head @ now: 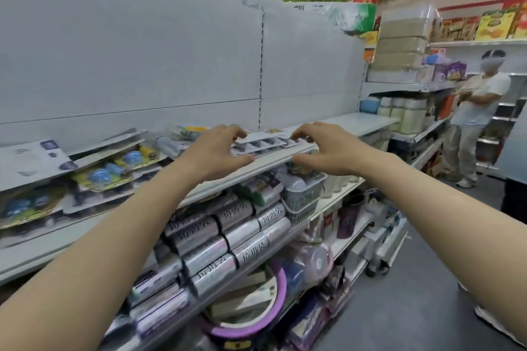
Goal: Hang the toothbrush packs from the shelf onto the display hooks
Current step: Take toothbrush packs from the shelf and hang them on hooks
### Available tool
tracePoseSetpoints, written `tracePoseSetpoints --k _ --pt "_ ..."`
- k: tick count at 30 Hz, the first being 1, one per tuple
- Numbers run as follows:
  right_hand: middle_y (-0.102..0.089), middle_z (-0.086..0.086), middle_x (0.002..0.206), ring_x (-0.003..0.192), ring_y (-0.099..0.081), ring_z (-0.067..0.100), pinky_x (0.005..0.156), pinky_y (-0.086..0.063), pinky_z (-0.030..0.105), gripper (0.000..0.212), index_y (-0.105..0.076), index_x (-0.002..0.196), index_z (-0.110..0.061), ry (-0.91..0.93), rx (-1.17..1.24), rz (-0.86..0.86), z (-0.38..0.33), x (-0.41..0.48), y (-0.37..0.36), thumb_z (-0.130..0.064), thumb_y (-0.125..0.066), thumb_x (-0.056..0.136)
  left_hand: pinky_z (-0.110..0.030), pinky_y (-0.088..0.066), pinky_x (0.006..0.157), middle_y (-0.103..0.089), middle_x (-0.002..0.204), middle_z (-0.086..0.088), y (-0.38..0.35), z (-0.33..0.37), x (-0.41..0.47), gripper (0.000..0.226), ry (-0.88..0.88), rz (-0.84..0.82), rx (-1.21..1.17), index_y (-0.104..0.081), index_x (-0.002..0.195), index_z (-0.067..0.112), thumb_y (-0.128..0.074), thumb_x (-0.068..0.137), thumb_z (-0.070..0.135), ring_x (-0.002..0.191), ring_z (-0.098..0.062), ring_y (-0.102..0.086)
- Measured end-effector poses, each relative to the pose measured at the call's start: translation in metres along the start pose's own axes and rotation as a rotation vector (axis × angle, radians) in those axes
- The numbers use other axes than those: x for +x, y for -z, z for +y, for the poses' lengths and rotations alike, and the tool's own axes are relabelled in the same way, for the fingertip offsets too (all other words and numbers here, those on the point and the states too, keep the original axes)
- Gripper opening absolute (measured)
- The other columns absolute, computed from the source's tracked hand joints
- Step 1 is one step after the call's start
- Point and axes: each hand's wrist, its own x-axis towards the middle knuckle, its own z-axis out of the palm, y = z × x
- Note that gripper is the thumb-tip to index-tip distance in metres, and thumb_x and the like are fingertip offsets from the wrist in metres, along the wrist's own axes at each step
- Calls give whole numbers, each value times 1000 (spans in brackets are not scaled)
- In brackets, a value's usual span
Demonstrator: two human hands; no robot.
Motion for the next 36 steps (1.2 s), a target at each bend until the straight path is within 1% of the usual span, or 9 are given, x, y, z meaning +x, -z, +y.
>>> tracePoseSetpoints --k 8,11,17,22,25,28,32,34,36 --pt "-56 0 136 123 -54 18 100 -45 39 53 -52 135 -27 -51 64 -11 135 89 -28 -54 -60 90 -35 -41 99 -56 133 -3 -73 7 121 57 88 -52 42 -51 135 19 -65 88 47 122 -21 -52" --pt "-58 -1 134 121 -55 18 100 -46 40 57 -53 134 -27 -28 110 -25 174 127 -46 -59 -60 88 -36 -40 98 -57 132 -6 -88 0 152 57 167 -15 104 -53 134 17 -64 88 49 121 -24 -52" --pt "-58 -1 135 120 -56 19 101 -47 41 56 -55 134 -25 115 228 -88 228 213 -90 -60 -58 90 -42 -41 100 -56 134 -11 -120 -22 185 63 508 75 228 -53 134 16 -54 90 61 124 -31 -49" --pt "-58 3 136 123 -54 21 98 -43 35 52 -57 133 -24 269 290 -172 255 274 -122 -57 -57 92 -46 -40 99 -52 139 -16 -142 -17 202 77 816 9 394 -50 140 15 -31 92 72 129 -36 -42" --pt "-56 3 136 123 -52 22 96 -40 34 47 -58 130 -27 323 349 -200 265 296 -138 -55 -59 92 -46 -36 104 -49 143 -16 -154 -12 211 79 921 23 471 -49 142 18 -23 92 73 130 -38 -40" --pt "-53 0 138 126 -50 20 98 -40 34 46 -59 130 -29 368 415 -237 272 307 -152 -55 -59 92 -47 -30 109 -40 152 -11 -167 -4 219 75 970 11 498 -40 149 28 -21 93 73 138 -38 -33" --pt "-51 0 144 133 -45 20 107 -39 41 50 -59 131 -33 396 427 -268 280 317 -166 -61 -57 90 -49 -30 113 -40 153 -12 -179 8 230 78 986 33 468 -42 147 26 -23 90 76 139 -39 -30" --pt "-52 0 143 132 -45 21 105 -41 42 49 -60 129 -34 386 436 -270 286 320 -170 -63 -56 89 -48 -30 111 -39 153 -11 -185 16 234 76 990 50 451 -42 147 26 -26 91 75 140 -39 -28" --pt "-55 0 139 126 -48 20 96 -42 38 44 -61 121 -34 359 454 -269 294 320 -172 -63 -57 89 -47 -31 109 -42 150 -11 -191 24 237 73 980 81 453 -45 146 26 -28 92 73 138 -38 -30"
